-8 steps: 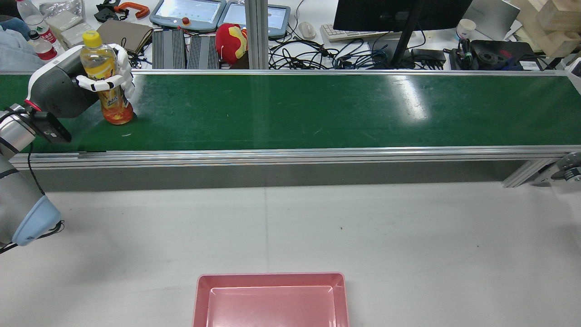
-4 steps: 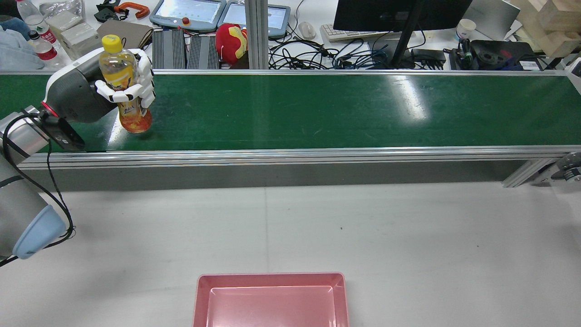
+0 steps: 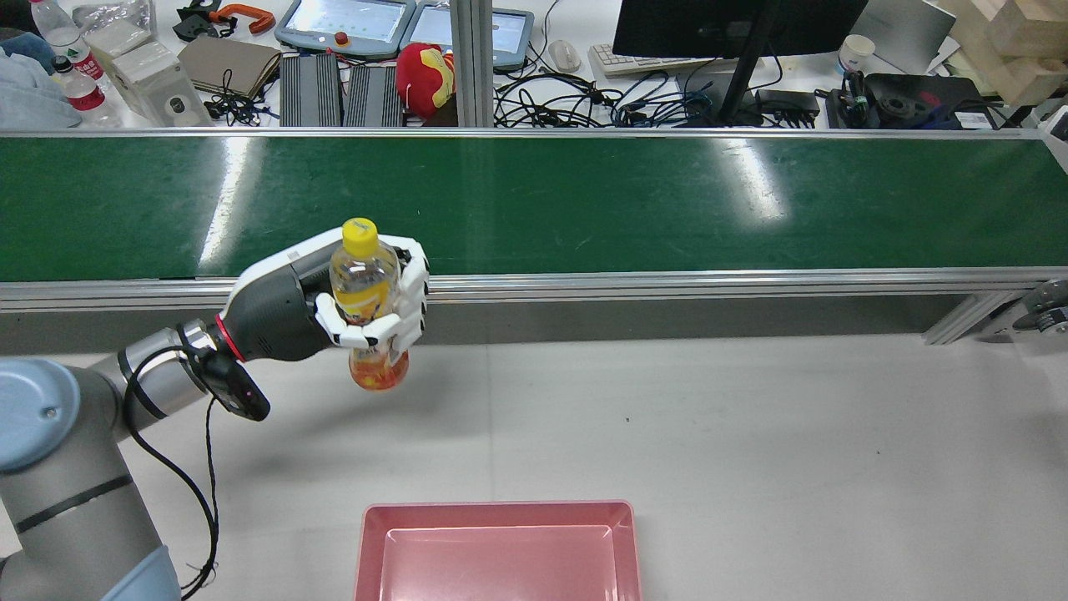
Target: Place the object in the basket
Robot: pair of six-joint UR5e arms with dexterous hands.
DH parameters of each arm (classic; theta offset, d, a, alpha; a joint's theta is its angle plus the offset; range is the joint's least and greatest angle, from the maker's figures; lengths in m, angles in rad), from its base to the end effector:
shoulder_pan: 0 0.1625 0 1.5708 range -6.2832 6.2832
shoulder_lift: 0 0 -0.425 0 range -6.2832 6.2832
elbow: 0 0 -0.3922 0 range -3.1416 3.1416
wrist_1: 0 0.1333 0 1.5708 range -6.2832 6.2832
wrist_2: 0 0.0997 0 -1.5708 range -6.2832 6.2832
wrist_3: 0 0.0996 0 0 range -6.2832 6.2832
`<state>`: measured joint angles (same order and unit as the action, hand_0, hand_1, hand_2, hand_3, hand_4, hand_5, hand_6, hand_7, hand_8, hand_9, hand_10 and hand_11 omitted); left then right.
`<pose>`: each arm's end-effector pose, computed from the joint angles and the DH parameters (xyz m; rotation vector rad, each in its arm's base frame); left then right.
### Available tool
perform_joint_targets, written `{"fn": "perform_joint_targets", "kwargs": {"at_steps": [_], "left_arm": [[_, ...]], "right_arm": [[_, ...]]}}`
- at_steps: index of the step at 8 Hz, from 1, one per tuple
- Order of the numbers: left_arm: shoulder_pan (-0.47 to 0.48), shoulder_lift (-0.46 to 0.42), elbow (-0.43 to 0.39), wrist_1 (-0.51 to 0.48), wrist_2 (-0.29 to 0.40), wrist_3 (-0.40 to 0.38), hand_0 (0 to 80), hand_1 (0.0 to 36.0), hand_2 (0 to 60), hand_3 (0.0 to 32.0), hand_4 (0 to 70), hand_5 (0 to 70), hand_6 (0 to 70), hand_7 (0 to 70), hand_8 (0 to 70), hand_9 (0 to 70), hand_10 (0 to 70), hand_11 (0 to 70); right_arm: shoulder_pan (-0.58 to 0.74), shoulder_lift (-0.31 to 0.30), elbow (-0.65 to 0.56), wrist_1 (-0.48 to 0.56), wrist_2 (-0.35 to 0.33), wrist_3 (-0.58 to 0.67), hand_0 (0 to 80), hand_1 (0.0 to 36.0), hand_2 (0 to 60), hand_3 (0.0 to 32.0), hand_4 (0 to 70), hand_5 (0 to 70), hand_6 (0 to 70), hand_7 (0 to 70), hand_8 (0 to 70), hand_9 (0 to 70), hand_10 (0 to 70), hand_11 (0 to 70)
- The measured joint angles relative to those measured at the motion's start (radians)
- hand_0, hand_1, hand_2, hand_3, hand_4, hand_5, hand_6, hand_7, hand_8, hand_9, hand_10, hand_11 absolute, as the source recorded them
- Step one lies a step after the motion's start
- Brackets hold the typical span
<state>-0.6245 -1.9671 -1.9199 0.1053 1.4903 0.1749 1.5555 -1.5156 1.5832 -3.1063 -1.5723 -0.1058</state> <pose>0.3972 -0.4604 0.3092 -0.8885 2.3218 -1.1102 0.1251 -0.5260 0.6493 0.1013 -2.2714 2.0471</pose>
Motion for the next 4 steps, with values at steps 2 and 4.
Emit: {"fn": "perform_joint_targets", "kwargs": {"at_steps": [2, 4], "left_arm": [[0.131, 0.000, -0.014, 0.013, -0.001, 0.050, 80.0, 36.0, 60.0, 0.0, 69.0, 70.0, 70.0, 70.0, 70.0, 70.0, 48.0, 70.0], [0.201, 0.001, -0.036, 0.038, -0.001, 0.086, 80.0, 36.0, 60.0, 0.0, 66.5, 70.0, 68.7, 70.0, 70.0, 70.0, 47.5, 69.5]], "right_arm": [[0.000, 0.000, -0.001, 0.000, 0.000, 0.000, 0.0, 0.0, 0.0, 0.0, 0.0, 0.0, 0.0, 0.0, 0.0, 0.0, 0.0, 0.0], [0.000, 0.000, -0.001, 0.000, 0.000, 0.000, 0.0, 0.0, 0.0, 0.0, 0.0, 0.0, 0.0, 0.0, 0.0, 0.0, 0.0, 0.0]]}}
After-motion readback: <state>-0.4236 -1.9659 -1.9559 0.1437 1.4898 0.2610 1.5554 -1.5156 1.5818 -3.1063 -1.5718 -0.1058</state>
